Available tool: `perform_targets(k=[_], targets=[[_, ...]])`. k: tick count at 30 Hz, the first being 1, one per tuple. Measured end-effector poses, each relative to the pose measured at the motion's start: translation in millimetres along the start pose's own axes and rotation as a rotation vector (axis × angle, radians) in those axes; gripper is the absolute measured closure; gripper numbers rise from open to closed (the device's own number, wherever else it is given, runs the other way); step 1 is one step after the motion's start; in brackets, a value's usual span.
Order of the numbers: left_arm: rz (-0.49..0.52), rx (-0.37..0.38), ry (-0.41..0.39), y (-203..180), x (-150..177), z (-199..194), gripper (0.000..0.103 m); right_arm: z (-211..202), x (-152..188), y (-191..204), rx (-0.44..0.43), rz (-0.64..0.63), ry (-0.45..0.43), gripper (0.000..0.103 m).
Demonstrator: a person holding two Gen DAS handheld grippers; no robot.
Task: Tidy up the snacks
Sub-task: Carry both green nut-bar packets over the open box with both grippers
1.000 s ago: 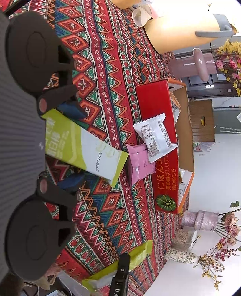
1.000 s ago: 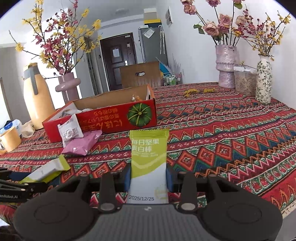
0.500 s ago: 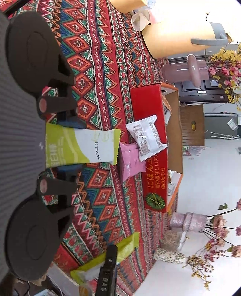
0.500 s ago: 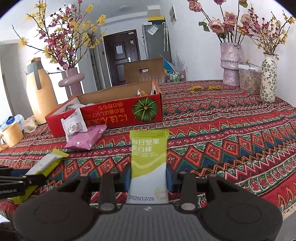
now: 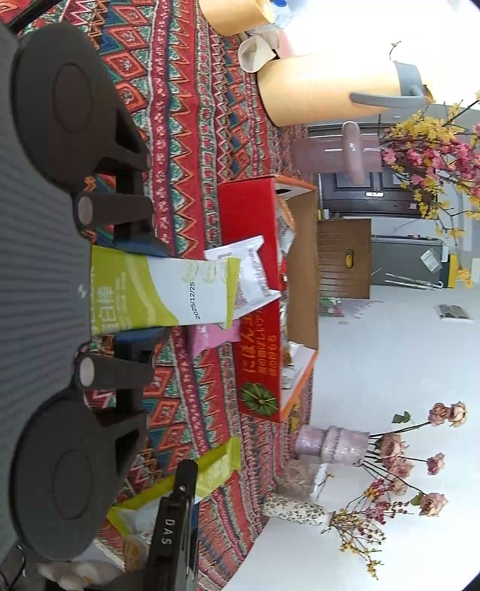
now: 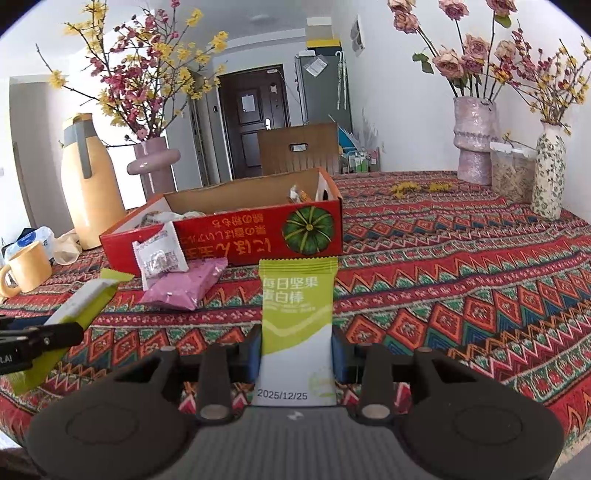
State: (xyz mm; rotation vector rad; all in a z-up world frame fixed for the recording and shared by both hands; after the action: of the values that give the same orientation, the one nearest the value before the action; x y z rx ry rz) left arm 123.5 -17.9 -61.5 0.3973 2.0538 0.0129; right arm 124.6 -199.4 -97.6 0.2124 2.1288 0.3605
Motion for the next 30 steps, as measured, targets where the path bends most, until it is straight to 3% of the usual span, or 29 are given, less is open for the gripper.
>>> perform_targets(k=[17,30], targets=[[-0.016,-0.079,-0.114,19.2,-61.3,9.8,0.064,23.1,-40.8,31.6,-0.053,-0.036,-0.088,0.067],[-0.004,-0.133,-0.155,36.8,-122.2,40.1,0.064,51.5,-105.2,55.9,-0.081,-0.066,-0.181,0.067]])
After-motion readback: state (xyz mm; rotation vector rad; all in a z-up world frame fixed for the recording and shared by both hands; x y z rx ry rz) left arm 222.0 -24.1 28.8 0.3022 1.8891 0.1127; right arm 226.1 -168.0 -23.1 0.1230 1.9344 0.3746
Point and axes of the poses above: each gripper's, at about its wrist camera, not at the fingertips, and z roughly the way its jaws point, y to its left, x to its underside, the point moved 8 cm from there along z, roughly the way its jaws point, and after that the axes turned 15 degrees about z, right-handed, at the moved point
